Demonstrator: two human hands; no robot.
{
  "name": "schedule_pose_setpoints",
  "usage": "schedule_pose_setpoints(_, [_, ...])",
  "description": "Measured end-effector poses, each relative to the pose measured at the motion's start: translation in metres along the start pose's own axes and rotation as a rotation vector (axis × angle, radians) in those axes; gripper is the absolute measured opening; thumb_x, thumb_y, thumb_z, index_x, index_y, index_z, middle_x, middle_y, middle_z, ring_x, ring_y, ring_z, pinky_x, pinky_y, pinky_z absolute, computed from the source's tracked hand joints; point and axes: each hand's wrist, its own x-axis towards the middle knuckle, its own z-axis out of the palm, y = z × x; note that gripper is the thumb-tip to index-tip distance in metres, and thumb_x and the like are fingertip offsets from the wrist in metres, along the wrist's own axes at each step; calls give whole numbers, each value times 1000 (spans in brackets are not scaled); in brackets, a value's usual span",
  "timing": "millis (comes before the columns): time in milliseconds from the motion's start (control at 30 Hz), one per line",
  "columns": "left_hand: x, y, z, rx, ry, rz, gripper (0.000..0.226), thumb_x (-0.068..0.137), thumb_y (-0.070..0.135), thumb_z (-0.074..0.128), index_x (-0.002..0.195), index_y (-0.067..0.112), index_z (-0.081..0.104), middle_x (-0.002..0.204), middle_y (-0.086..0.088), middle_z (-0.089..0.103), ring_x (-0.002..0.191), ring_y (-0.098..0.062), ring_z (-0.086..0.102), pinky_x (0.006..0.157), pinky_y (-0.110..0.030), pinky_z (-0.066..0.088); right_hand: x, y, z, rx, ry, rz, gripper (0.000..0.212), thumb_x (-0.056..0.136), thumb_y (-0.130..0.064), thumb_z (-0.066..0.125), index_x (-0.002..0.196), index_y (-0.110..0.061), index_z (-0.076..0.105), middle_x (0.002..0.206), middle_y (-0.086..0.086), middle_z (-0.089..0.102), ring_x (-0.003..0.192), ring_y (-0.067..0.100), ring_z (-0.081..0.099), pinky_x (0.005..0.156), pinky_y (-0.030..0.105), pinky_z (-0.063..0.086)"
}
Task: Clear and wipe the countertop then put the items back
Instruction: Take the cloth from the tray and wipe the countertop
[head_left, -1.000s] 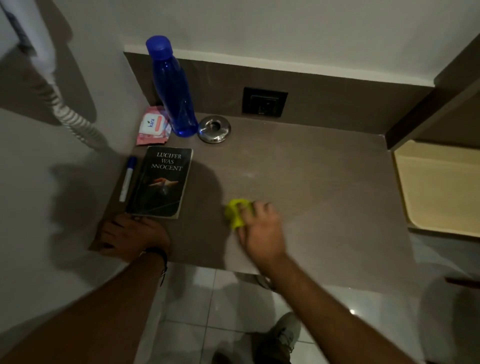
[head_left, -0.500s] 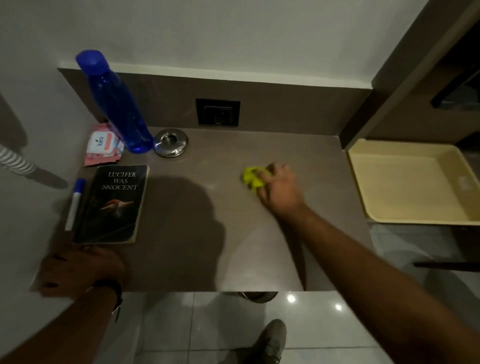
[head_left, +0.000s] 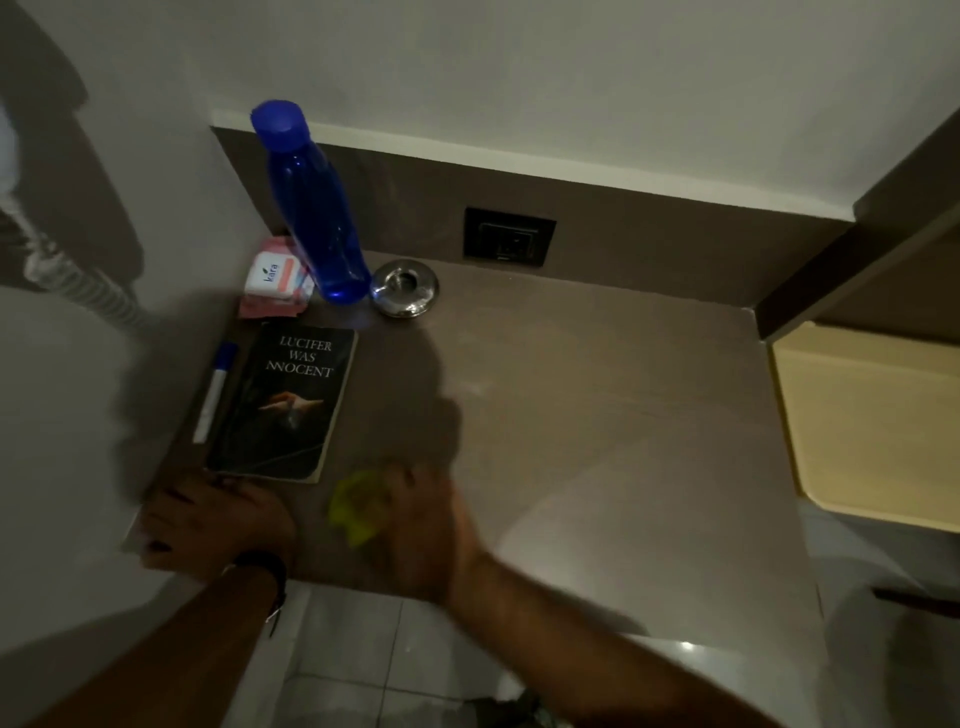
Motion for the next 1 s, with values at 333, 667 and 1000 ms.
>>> schedule_pose_setpoints(333, [-10,-10,-9,66,66,19,35,94,36,31,107,7,46,118,-22,48,108,-38,48,91,-49,37,12,9,-9,18,-129,-193,37,101,-44,54,132,-31,70,123,1,67,108,26,60,90,38,50])
schedule_pose_setpoints(667, [-4,-14,-2,2,217,-43,45,102,42,13,101,13,46,110,-16,44,100,-34,46,87,-46,38,137,50,-22,-150,26,438,47,93,-49,63,137,-34,58,117,7,54,106,28,53,82,39,51])
schedule_pose_setpoints(1000, [2,-23,11,47,212,11,29,93,37,34,102,13,46,109,-14,45,101,-35,48,88,-46,35,188,-34,26,-196,-190,-65,51,88,-44,72,134,-22,66,141,13,56,126,33,54,102,47,48])
